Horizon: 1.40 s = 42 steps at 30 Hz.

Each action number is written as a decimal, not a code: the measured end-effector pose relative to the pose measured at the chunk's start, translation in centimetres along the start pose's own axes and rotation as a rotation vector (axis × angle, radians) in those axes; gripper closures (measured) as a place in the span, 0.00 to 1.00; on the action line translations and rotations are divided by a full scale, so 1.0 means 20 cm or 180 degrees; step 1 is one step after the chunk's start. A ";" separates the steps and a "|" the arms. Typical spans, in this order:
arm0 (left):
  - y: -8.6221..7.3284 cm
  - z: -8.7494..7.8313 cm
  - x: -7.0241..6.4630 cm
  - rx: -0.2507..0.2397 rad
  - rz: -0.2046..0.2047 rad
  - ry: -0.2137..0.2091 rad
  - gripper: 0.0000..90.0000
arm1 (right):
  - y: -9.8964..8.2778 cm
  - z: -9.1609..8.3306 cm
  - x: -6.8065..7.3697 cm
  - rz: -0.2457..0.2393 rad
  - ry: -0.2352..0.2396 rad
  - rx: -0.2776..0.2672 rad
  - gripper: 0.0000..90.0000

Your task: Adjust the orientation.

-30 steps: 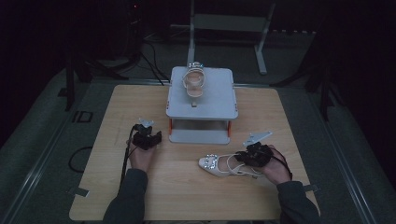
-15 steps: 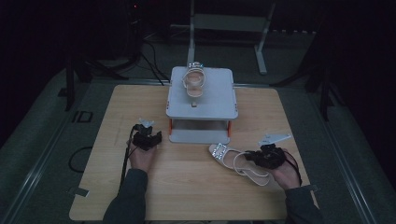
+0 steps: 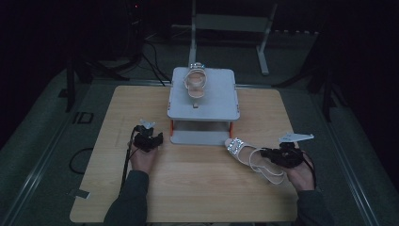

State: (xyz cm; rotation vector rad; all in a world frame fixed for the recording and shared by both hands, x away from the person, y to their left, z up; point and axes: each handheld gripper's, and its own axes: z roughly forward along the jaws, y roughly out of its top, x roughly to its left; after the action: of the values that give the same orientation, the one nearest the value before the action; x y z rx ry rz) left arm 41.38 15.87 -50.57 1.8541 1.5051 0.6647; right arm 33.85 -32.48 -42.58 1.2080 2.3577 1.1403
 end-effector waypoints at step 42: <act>0.00 0.00 0.00 -0.0004 -0.0004 -0.0030 0.55 | 0.07 0.15 -0.40 0.0927 -0.0585 0.0211 0.89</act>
State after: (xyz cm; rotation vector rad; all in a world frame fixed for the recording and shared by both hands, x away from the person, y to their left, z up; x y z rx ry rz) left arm 41.29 15.93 -50.57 1.8529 1.4994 0.6551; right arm 41.24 -36.68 -44.48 1.6458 2.1480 0.9879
